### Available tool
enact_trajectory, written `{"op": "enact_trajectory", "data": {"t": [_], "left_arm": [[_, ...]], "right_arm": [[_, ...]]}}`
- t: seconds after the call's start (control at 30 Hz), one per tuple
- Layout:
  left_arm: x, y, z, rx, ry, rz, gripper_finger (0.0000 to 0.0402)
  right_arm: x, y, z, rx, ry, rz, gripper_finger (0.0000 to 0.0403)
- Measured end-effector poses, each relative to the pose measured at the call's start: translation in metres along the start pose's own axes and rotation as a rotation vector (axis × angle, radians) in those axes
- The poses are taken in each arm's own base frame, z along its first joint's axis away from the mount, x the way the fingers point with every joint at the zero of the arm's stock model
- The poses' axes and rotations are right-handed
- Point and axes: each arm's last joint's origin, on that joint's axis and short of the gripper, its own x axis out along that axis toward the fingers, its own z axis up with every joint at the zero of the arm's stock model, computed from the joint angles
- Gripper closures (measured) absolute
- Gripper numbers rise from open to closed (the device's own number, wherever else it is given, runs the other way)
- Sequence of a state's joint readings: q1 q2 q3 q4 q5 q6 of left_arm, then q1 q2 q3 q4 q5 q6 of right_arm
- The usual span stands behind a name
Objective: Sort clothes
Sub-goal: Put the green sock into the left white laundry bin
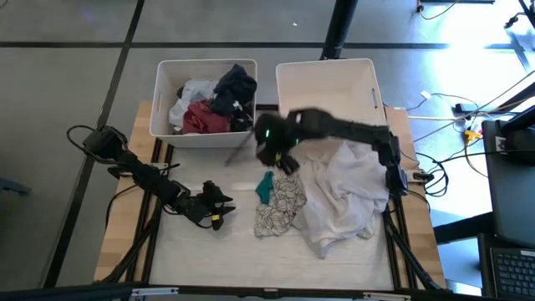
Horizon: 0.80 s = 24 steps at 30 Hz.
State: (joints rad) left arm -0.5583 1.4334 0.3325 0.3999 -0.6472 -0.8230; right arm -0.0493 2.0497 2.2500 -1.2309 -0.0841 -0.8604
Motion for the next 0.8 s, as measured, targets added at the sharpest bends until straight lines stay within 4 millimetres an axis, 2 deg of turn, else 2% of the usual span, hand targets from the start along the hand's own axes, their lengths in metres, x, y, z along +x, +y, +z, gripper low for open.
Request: {"op": "enact_trajectory", "data": {"t": [0.13, 0.2, 0.3, 0.43, 0.6, 0.8], "left_arm": [[0.0, 0.0, 0.0, 0.0, 0.0, 0.0, 0.0233], [0.0, 0.0, 0.0, 0.0, 0.0, 0.0, 0.0233], [0.0, 0.0, 0.0, 0.0, 0.0, 0.0, 0.0233], [0.0, 0.0, 0.0, 0.0, 0.0, 0.0, 0.0233], [0.0, 0.0, 0.0, 0.0, -0.001, 0.0, 0.0233], [0.0, 0.0, 0.0, -0.002, -0.002, 0.002, 0.0233]], "right_arm": [[0.044, 0.036, 0.019, -0.078, 0.011, 0.089, 0.0121], [0.067, 0.052, 0.022, -0.109, 0.013, 0.1, 0.0121], [0.099, 0.069, 0.017, -0.136, 0.056, 0.076, 0.012], [0.135, 0.085, -0.003, -0.145, 0.136, -0.002, 0.0122], [0.162, 0.095, -0.03, -0.125, 0.193, -0.019, 0.0147], [0.176, 0.093, -0.049, -0.07, 0.149, -0.052, 0.0205]]}}
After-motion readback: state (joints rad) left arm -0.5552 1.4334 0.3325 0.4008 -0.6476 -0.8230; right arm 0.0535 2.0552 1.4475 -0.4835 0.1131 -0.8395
